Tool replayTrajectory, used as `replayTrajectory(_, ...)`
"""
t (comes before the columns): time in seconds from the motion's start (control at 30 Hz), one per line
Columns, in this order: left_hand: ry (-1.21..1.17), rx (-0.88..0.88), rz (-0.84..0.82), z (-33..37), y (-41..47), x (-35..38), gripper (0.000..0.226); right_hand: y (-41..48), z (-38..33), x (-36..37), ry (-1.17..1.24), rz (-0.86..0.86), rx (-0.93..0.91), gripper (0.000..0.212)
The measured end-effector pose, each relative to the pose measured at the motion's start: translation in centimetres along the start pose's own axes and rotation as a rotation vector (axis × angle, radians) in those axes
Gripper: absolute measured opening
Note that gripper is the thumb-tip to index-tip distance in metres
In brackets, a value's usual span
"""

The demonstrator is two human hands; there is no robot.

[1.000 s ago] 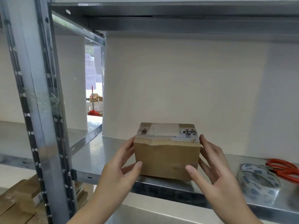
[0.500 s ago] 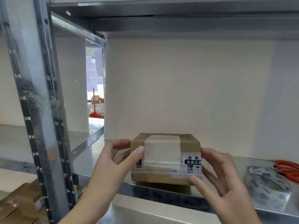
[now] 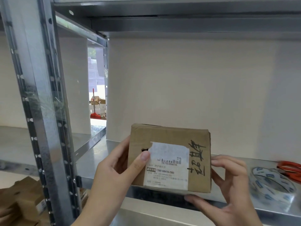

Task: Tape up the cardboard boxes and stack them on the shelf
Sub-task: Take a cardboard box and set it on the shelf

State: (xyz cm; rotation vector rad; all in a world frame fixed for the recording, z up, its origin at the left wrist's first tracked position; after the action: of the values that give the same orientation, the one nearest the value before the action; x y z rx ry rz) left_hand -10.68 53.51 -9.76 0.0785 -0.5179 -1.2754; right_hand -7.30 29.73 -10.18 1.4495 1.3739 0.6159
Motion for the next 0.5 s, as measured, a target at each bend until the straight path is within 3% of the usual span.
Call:
replayTrajectory(0.17,0.059,0.050,-0.026,0.7,-0.2,0.4,0.043,0.2,-0.1,0.3,0.089,-0.034,0.187,0.059)
replayTrajectory(0.37,0.308,-0.049,-0.077,-1.0,2.3,2.2,0.024,0.7,1.8,0.3,0.027,-0.152,0.478,0.045)
replayTrajectory(0.5,0.331,-0.133,-0.096,-2.4,3.7,3.9,0.043,1.3,2.5,1.2,-0.080,-0.235,0.609,0.035)
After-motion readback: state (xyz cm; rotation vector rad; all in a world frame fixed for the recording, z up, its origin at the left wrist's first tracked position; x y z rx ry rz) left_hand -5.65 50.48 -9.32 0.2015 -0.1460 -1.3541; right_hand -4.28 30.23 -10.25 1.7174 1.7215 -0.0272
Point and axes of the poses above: each hand's wrist, its own y-axis towards the middle knuckle, its own x-axis out of the palm, z = x × y, the point moved 7 cm from there along y, towards the middle knuckle, and after that the axes turned 12 degrees about -y, right-handed, at the moved point
